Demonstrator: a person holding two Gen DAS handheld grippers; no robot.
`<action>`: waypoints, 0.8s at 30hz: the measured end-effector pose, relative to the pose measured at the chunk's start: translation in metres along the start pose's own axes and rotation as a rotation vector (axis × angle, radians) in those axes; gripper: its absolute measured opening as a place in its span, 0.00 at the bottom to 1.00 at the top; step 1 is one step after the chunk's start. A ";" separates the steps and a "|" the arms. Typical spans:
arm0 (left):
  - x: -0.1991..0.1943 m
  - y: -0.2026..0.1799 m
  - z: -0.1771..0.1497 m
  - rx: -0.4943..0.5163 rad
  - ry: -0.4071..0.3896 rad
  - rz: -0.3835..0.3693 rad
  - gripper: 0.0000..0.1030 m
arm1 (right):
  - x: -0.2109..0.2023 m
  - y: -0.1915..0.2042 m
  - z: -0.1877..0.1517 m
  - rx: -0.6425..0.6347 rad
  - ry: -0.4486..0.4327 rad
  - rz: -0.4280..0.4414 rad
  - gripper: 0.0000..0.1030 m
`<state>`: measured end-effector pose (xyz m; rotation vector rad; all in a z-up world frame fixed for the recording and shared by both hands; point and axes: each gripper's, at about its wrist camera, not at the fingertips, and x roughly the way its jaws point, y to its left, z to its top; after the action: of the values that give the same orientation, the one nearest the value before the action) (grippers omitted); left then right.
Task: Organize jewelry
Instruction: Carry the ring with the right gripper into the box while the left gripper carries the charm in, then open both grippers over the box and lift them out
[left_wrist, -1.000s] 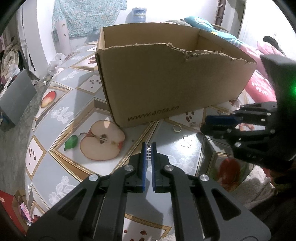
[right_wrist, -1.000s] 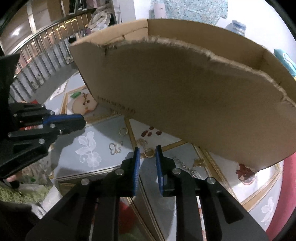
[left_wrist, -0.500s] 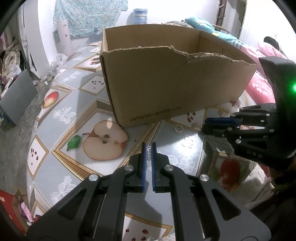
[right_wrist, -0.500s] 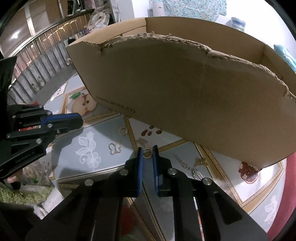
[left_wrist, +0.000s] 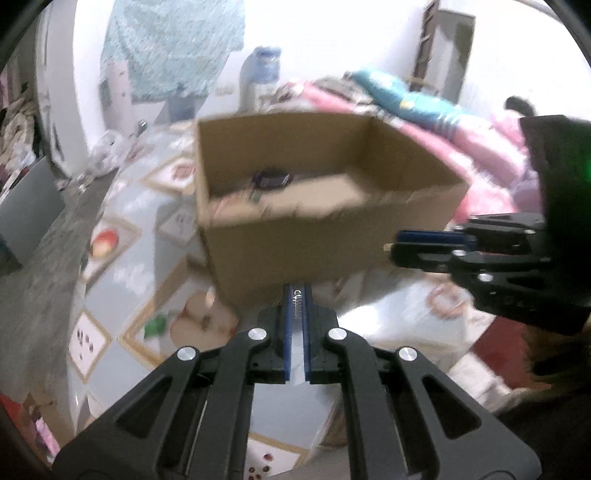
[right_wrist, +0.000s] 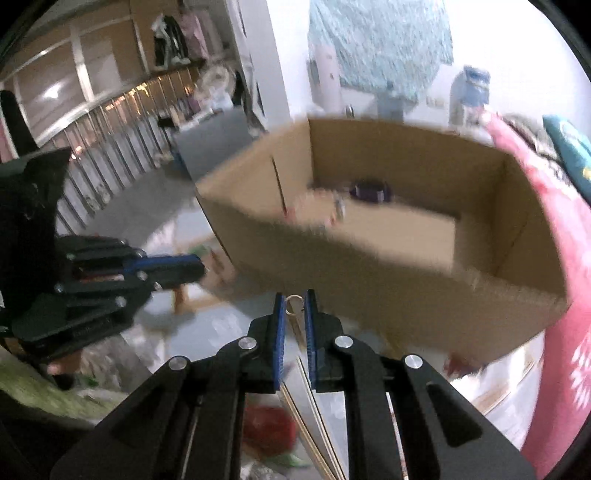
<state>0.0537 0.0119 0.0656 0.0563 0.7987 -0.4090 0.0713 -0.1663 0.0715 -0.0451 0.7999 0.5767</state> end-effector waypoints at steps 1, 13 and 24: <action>-0.006 -0.002 0.008 0.006 -0.019 -0.024 0.04 | -0.005 0.000 0.007 -0.007 -0.021 -0.005 0.10; 0.043 -0.009 0.100 -0.022 -0.027 -0.067 0.04 | 0.014 -0.073 0.050 0.193 0.010 -0.123 0.10; 0.097 -0.007 0.114 -0.096 0.036 0.028 0.16 | 0.032 -0.109 0.055 0.262 0.025 -0.174 0.23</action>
<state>0.1896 -0.0496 0.0775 -0.0146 0.8509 -0.3435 0.1805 -0.2292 0.0690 0.1178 0.8811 0.3040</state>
